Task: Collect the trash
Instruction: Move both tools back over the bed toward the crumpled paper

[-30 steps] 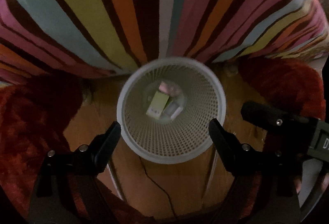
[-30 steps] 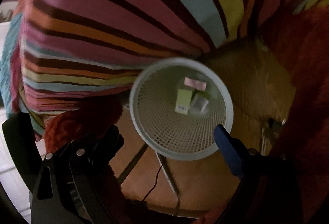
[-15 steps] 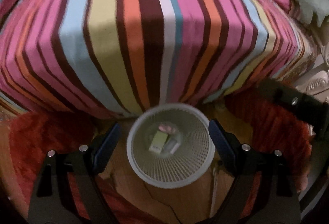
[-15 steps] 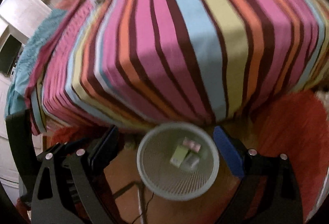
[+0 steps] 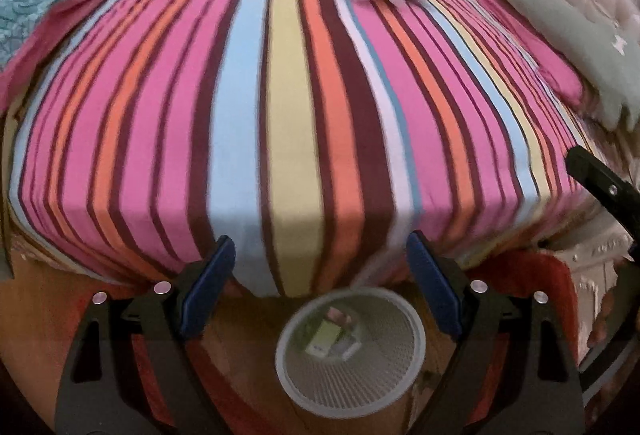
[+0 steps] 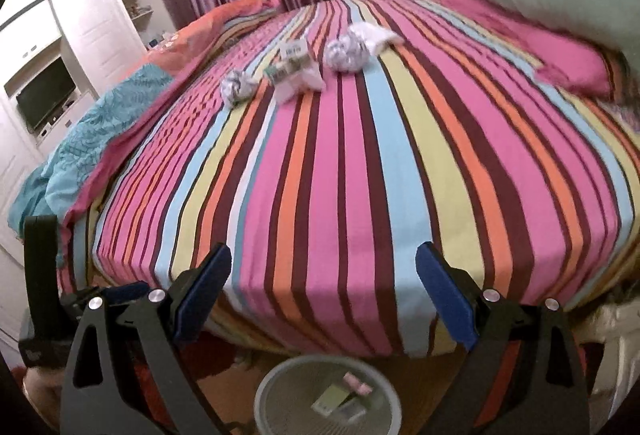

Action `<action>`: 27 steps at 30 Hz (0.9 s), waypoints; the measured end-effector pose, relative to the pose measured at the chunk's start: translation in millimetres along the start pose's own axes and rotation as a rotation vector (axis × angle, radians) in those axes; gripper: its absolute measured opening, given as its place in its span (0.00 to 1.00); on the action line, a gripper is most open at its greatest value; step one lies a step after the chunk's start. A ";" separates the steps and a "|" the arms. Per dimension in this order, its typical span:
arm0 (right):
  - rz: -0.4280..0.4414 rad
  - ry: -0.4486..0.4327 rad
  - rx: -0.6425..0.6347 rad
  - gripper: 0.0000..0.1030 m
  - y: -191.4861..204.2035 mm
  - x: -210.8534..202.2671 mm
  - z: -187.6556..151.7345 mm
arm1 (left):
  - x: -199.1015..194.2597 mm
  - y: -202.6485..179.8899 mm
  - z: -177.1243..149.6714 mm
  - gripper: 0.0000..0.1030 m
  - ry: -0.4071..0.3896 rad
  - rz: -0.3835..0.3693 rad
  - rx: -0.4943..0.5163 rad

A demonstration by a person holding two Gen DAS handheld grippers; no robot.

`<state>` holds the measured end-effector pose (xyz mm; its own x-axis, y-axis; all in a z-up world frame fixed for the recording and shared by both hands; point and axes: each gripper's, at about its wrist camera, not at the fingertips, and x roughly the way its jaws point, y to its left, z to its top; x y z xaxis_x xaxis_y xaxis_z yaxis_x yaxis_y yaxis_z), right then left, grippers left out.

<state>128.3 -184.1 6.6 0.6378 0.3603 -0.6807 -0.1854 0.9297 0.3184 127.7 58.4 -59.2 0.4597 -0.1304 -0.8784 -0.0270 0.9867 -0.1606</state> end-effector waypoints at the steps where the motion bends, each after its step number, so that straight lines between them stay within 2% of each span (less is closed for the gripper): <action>1: -0.001 -0.003 0.002 0.87 -1.3 1.2 4.3 | 0.7 3.0 7.4 0.82 -0.006 0.006 -0.006; 5: -0.014 -0.018 0.015 0.87 -8.4 13.3 27.7 | 5.3 12.1 37.1 0.82 -0.037 0.029 -0.023; 11: -0.027 -0.034 0.009 0.87 -14.2 27.0 52.2 | 11.5 22.5 75.4 0.82 -0.071 0.024 -0.064; 27: -0.046 -0.024 0.022 0.87 -30.0 78.6 105.3 | 46.2 34.9 159.5 0.82 -0.103 0.028 -0.098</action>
<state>262.8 -191.8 13.0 0.6627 0.3155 -0.6792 -0.1391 0.9430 0.3023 289.5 102.4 -33.5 0.5462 -0.0875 -0.8331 -0.1256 0.9747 -0.1848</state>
